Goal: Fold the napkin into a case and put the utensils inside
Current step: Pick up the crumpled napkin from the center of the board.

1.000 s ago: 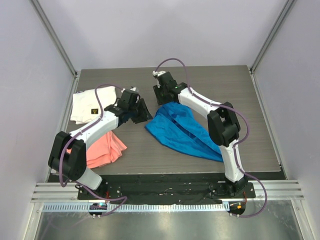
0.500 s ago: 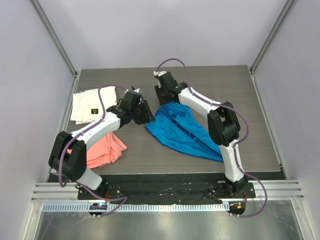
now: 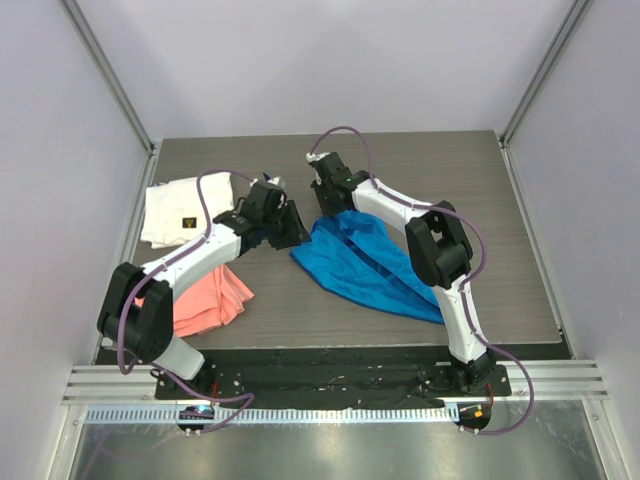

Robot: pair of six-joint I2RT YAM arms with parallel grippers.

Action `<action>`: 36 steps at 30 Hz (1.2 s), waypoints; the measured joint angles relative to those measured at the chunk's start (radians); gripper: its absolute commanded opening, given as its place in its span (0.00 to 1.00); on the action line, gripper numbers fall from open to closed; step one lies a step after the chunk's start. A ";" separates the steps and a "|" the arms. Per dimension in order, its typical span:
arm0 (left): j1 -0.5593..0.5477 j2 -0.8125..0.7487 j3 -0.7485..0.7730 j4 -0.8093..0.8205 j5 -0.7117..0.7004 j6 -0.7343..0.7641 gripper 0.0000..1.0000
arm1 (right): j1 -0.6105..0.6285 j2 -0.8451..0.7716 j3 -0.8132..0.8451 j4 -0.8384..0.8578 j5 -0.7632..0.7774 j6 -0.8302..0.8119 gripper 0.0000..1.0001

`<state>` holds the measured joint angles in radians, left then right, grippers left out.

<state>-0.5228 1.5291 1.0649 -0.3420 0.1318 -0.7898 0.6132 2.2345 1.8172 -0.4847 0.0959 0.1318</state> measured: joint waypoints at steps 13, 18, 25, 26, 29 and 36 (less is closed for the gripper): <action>-0.080 0.196 0.273 -0.100 -0.054 0.037 0.48 | -0.016 -0.203 -0.147 -0.022 0.139 0.015 0.01; -0.089 0.354 0.483 -0.248 -0.171 0.000 0.51 | -0.051 -0.386 -0.219 -0.014 0.156 0.032 0.01; -0.098 0.522 0.688 -0.490 -0.299 -0.153 0.54 | -0.077 -0.469 -0.319 0.000 0.165 0.071 0.01; -0.100 0.535 0.702 -0.518 -0.309 -0.176 0.55 | -0.077 -0.469 -0.333 -0.003 0.164 0.077 0.01; -0.107 0.575 0.757 -0.602 -0.351 -0.232 0.55 | -0.080 -0.471 -0.378 -0.003 0.160 0.085 0.01; -0.119 0.667 0.909 -0.736 -0.392 -0.338 0.55 | -0.092 -0.497 -0.410 0.006 0.139 0.085 0.01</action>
<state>-0.6422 2.1960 1.9739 -1.0782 -0.2604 -1.1278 0.5213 1.7374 1.4075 -0.4782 0.2348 0.2173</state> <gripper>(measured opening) 0.552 0.025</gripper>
